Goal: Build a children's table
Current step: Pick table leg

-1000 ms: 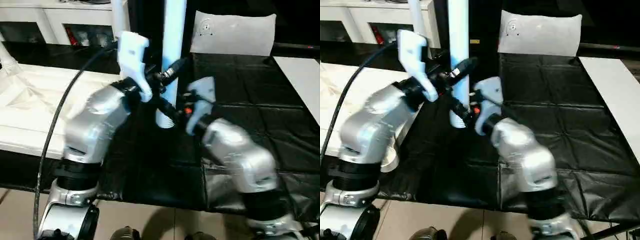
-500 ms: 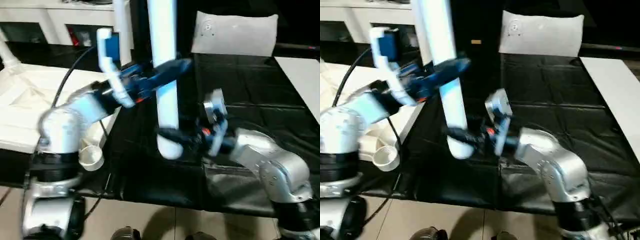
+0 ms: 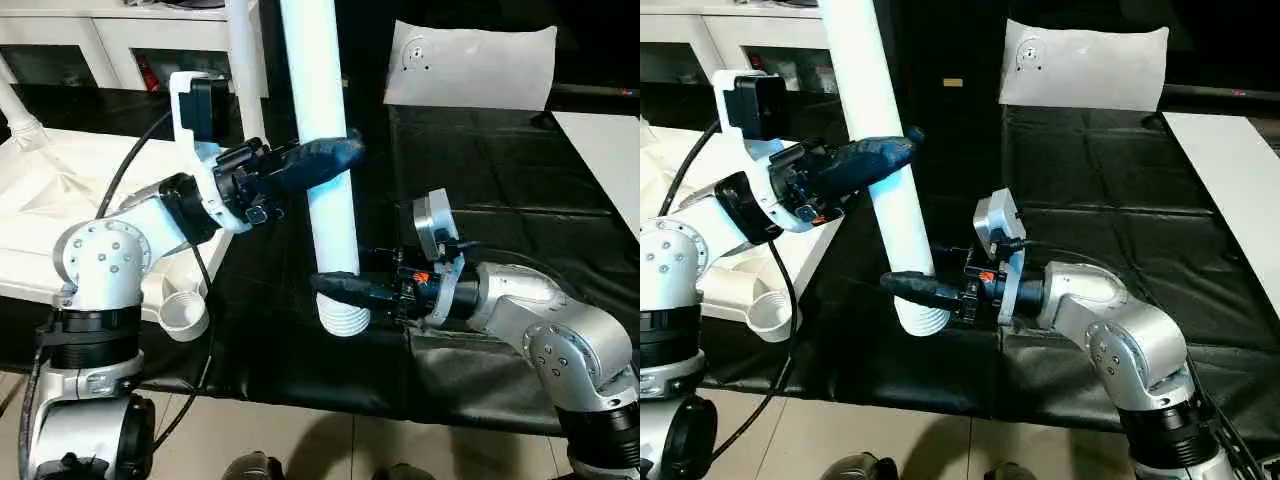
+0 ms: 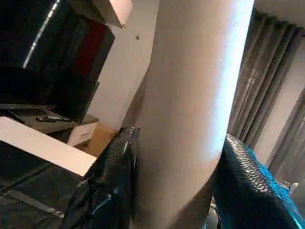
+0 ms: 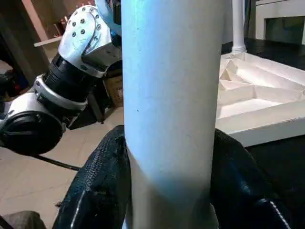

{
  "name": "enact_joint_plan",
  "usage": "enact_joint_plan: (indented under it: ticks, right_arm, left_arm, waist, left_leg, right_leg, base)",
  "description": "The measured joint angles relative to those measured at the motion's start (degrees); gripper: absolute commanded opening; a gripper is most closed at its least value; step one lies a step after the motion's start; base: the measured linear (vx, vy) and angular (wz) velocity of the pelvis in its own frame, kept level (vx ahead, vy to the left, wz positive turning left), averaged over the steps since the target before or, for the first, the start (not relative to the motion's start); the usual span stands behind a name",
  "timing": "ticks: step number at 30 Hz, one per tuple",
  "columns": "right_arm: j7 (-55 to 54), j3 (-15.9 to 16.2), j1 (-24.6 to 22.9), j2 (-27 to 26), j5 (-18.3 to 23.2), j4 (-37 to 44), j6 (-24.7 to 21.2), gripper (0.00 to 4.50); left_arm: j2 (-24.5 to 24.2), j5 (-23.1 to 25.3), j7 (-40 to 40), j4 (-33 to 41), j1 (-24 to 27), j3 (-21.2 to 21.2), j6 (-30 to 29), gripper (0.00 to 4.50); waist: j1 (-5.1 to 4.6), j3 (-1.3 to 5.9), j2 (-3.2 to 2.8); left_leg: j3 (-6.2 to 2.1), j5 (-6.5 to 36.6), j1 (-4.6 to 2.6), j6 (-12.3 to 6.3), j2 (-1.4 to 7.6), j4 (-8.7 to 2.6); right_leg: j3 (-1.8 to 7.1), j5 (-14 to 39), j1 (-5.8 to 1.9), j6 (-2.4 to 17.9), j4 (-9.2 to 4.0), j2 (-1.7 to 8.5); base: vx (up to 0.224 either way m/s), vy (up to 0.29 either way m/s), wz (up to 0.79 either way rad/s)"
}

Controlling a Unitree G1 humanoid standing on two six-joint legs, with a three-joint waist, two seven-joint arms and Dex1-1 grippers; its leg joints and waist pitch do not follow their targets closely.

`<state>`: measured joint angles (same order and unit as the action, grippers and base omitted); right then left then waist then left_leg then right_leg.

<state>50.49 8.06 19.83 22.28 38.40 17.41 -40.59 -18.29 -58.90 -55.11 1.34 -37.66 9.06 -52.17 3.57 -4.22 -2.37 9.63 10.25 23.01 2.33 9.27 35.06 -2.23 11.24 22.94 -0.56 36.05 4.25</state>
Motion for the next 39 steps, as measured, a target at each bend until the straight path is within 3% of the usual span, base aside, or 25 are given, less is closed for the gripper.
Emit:
enact_joint_plan:
  ticks: [7, 9, 11, 13, 17, 19, 27, 35, 39]
  right_arm:
    - [-0.5, 0.4, 0.0, 0.4, -0.1, 0.0, -0.7, 1.91]
    - [-1.1, 0.4, 0.0, 0.3, 0.1, 0.0, -1.3, 2.47]
    - [-3.0, 0.2, 0.1, -0.5, -0.7, -0.3, -1.1, 2.63]
    - [-6.1, -0.8, 0.5, -1.6, -2.1, -2.1, -1.1, 2.95]
    - [-11.9, -3.4, 2.2, -4.7, -3.3, -6.7, 0.7, 3.03]
    - [-14.2, -5.2, 2.8, -5.3, -3.2, -7.3, 0.7, 3.35]
    - [-20.1, -10.1, 4.8, -8.8, 0.3, -7.5, -2.7, 4.02]
    - [-19.8, -8.4, 4.9, -7.0, -1.2, -6.9, -3.0, 4.48]
    - [-18.4, -4.2, 5.6, -2.3, -6.8, -6.7, -1.3, 4.5]
  left_arm:
    - [0.7, -0.2, 0.9, 0.0, 1.1, 0.3, 0.1, 1.93]
    - [0.9, -0.1, 1.8, 0.0, 1.2, 0.3, 0.2, 1.93]
    - [1.1, 1.1, 3.7, -0.4, 1.2, 0.2, 1.5, 1.92]
    - [1.5, 3.3, 6.6, -2.0, 1.1, 0.4, 3.0, 1.87]
    - [2.4, 5.7, 11.7, -3.9, 1.0, 2.1, 4.9, 1.86]
    - [3.1, 7.0, 14.9, -4.3, 0.3, 2.4, 5.4, 1.84]
    - [5.3, 8.3, 25.6, -6.1, -1.3, 2.7, 2.4, 1.8]
    - [4.9, 10.2, 26.6, -6.2, -1.3, 1.3, 2.2, 1.79]
    - [3.7, 11.4, 26.4, -6.2, -1.3, -0.2, 1.9, 1.79]
  waist:
    - [0.0, 0.01, -0.02]
    - [0.01, 0.01, -0.02]
    - [-0.01, 0.04, -0.06]
    - [-0.04, 0.05, -0.07]
    - [-0.1, 0.05, -0.08]
    - [0.04, 0.06, -0.07]
    - [-0.06, 0.05, -0.07]
    - [0.03, 0.05, -0.07]
    - [0.07, 0.05, -0.07]
  left_leg:
    - [0.0, 0.0, 0.0, 0.0, 0.0, 0.0]
    - [0.0, 0.0, 0.0, 0.0, 0.0, 0.0]
    - [0.0, 0.0, -0.01, 0.0, 0.01, 0.0]
    - [0.01, 0.0, -0.02, 0.01, 0.0, 0.0]
    - [0.01, 0.0, 0.0, 0.02, 0.02, 0.0]
    - [0.02, 0.0, 0.02, 0.02, 0.03, 0.0]
    - [0.06, 0.0, 0.06, 0.0, 0.03, -0.04]
    - [0.07, 0.0, 0.06, 0.0, 0.03, -0.08]
    - [0.07, 0.0, 0.06, 0.01, 0.04, -0.08]
  right_leg:
    - [0.0, 0.0, 0.0, 0.0, 0.0, 0.0]
    - [0.0, 0.0, -0.01, 0.0, 0.0, 0.0]
    - [0.0, 0.0, -0.01, 0.0, 0.0, 0.0]
    - [0.0, 0.0, -0.02, 0.0, 0.0, 0.0]
    - [-0.01, 0.0, 0.0, 0.1, 0.0, 0.0]
    - [-0.04, 0.0, -0.01, 0.0, -0.03, 0.0]
    - [-0.02, 0.0, 0.01, 0.0, -0.15, -0.01]
    - [-0.02, 0.0, 0.0, 0.0, -0.16, -0.01]
    - [-0.03, 0.0, 0.0, 0.0, -0.16, -0.01]
  base:
    - [0.0, 0.0, 0.0]
    - [0.0, 0.0, 0.0]
    - [0.0, 0.0, 0.0]
    - [0.0, 0.0, 0.0]
    - [0.0, 0.0, 0.0]
    - [0.0, 0.0, 0.0]
    - [0.0, 0.0, 0.0]
    - [0.0, 0.0, 0.0]
    - [0.0, 0.0, 0.0]
